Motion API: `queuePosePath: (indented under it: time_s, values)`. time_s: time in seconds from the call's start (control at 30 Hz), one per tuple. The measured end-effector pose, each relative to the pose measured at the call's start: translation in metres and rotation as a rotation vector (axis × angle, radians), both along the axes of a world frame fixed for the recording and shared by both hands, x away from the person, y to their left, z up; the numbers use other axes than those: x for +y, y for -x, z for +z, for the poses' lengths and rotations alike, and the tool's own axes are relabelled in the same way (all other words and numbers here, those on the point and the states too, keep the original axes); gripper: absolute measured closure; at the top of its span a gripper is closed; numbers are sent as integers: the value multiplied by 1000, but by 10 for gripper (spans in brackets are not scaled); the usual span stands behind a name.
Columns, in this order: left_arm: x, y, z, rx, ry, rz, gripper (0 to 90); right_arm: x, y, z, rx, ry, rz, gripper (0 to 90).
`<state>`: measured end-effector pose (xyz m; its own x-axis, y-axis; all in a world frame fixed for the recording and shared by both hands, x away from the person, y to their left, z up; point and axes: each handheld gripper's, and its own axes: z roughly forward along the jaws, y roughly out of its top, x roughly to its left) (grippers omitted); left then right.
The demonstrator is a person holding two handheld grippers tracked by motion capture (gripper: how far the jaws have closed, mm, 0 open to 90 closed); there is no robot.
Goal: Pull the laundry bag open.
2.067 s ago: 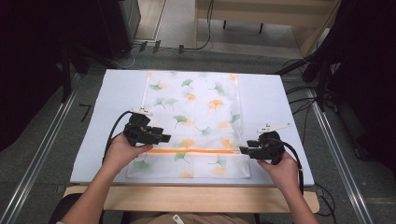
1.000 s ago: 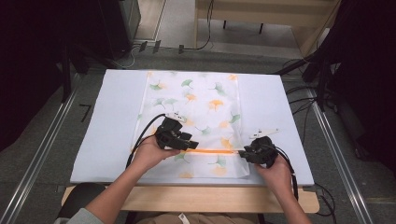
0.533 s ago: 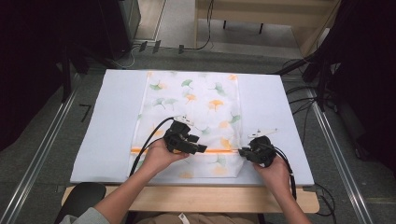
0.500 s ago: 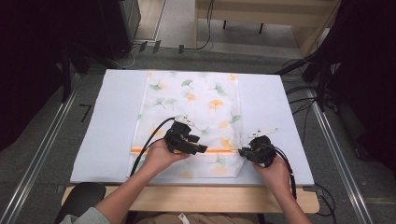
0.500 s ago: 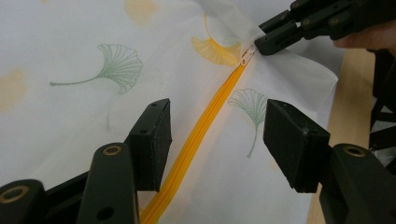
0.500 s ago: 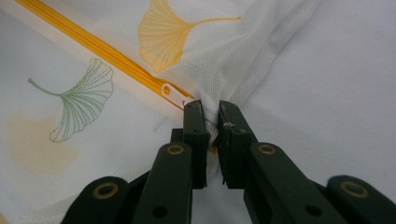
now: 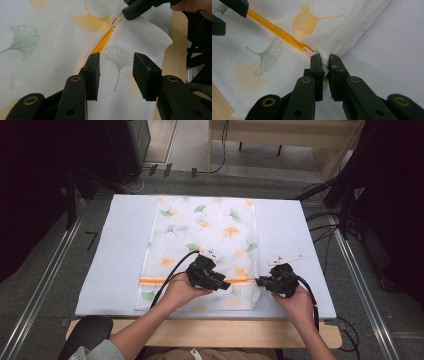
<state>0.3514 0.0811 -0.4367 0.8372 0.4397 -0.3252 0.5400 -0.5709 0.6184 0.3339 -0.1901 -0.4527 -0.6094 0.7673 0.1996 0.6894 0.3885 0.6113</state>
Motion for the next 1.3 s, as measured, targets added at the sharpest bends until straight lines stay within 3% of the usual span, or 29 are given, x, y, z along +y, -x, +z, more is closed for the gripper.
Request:
queuePosePath:
  time_s: [0.27,0.47,0.73,1.13,1.3]
  values:
    - [-16,1,-2,18,5,-26,664,0,0,6,-6,-17,14,848]
    - [-31,1,-3,-11,10,-38,656,1,1,11,-20,-40,30,847]
    - [-36,-1,-7,-18,5,-32,646,2,2,13,-19,-51,41,847]
    - [-46,-4,-12,-22,0,-22,643,3,5,20,-45,-116,106,849]
    - [-45,-7,-11,-22,22,-17,643,4,6,22,-47,-119,121,849]
